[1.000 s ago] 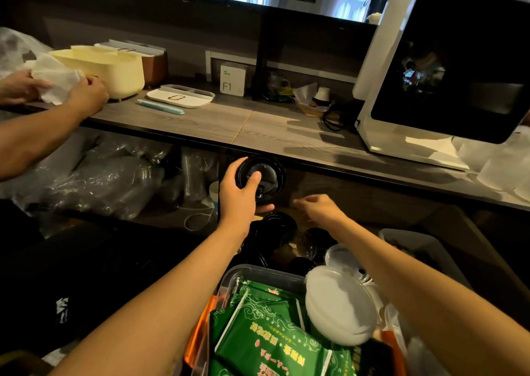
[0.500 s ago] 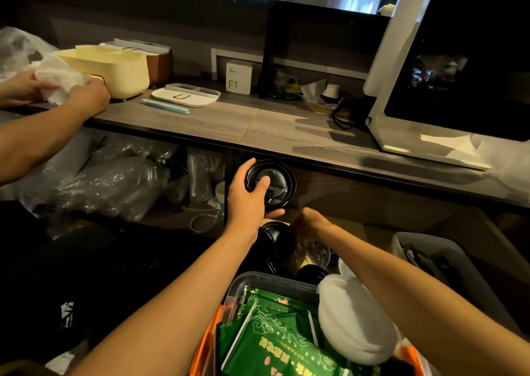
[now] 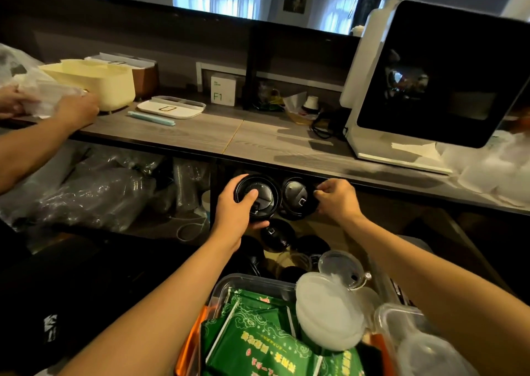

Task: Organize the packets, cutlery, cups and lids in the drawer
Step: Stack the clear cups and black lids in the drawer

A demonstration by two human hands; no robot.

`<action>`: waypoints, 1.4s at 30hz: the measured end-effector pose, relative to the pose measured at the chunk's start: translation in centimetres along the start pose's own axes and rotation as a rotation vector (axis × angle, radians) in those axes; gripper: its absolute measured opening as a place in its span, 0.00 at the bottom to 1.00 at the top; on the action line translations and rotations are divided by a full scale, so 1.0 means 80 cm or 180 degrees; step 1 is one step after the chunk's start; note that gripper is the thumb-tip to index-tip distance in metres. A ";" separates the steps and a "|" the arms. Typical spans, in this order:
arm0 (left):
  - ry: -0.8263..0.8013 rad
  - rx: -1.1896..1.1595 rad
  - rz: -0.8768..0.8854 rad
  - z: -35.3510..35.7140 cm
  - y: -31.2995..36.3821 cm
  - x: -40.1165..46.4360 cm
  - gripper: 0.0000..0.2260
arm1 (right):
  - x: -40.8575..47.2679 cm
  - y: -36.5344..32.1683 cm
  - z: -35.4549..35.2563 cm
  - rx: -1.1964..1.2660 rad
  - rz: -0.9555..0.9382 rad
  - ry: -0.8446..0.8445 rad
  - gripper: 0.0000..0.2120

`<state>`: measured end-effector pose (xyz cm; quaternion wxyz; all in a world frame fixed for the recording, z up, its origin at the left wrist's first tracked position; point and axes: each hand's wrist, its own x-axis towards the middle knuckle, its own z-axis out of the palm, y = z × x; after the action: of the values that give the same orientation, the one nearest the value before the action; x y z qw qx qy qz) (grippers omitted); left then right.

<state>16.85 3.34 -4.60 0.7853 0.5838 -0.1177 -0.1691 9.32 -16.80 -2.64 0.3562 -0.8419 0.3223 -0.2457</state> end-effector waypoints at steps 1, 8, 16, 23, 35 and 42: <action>0.0012 0.0023 0.0000 0.000 0.000 0.000 0.14 | -0.002 -0.002 -0.008 0.0036 -0.0003 0.0065 0.02; -0.0171 0.0243 -0.0185 0.001 -0.004 -0.001 0.12 | -0.025 -0.038 -0.041 0.0611 -0.0206 0.0114 0.04; -0.0140 -0.0211 -0.0737 0.008 0.007 -0.006 0.09 | -0.041 -0.072 -0.019 0.0890 -0.0196 -0.0096 0.07; -0.0392 -0.0292 -0.0982 0.005 0.002 -0.008 0.17 | -0.050 -0.048 0.023 -0.0025 -0.0341 -0.0301 0.03; -0.0114 0.0244 0.0266 -0.003 0.001 -0.005 0.15 | -0.041 -0.047 0.024 0.1065 -0.0316 -0.0794 0.09; 0.0026 -0.0014 0.0270 -0.009 -0.002 -0.001 0.16 | -0.005 0.012 0.057 -0.0264 0.0132 -0.1247 0.13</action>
<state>17.05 3.92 -4.96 0.7935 0.5773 -0.1387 -0.1335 11.59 -15.04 -6.30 0.3821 -0.8808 0.2740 -0.0564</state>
